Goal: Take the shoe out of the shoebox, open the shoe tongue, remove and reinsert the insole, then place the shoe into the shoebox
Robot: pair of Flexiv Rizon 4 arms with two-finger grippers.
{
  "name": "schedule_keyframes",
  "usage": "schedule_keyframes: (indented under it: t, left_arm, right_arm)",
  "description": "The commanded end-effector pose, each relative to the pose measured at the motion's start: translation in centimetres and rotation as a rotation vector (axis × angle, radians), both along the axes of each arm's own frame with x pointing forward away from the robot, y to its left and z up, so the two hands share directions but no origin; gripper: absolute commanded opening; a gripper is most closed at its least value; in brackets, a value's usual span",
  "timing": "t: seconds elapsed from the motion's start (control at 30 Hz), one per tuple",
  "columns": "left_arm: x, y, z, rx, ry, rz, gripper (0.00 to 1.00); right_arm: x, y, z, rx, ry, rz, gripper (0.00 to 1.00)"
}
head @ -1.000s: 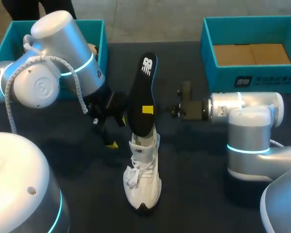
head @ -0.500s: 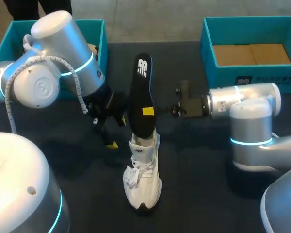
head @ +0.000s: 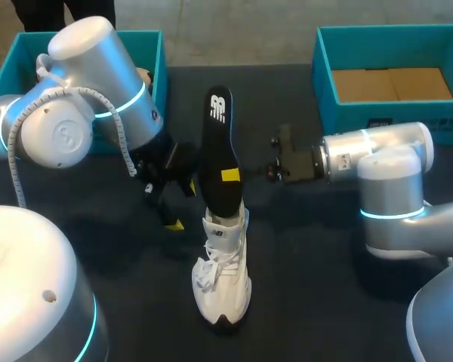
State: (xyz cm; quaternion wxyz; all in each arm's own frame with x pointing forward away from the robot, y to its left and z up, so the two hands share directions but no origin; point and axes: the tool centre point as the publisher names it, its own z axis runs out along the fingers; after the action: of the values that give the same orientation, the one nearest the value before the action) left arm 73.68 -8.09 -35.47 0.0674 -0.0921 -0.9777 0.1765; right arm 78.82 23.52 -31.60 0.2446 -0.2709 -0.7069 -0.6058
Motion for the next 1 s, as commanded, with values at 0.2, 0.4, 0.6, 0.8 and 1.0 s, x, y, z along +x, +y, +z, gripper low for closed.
schedule_keyframes:
  t: [0.2,0.4,0.6,0.8,1.0]
  left_arm:
    - [-0.1,0.0,0.0,0.003,-0.003,0.001,1.0]
    - [-0.1,0.0,0.0,0.003,-0.003,0.001,1.0]
    - [-0.1,0.0,0.0,0.003,-0.003,0.001,1.0]
    - [-0.1,0.0,0.0,0.003,-0.003,0.001,1.0]
    - [-0.1,0.0,0.0,0.003,-0.003,0.001,1.0]
  right_arm:
    - [-0.5,-0.1,-0.8,0.016,-0.017,0.003,0.0]
    - [-0.7,-0.2,-1.0,0.023,-0.027,0.002,0.0]
    - [-1.0,-0.1,-1.3,0.033,-0.035,-0.002,0.0]
    - [-1.3,0.0,-1.6,0.045,-0.036,-0.012,0.0]
    - [-1.6,0.1,-1.9,0.048,-0.033,-0.02,0.0]
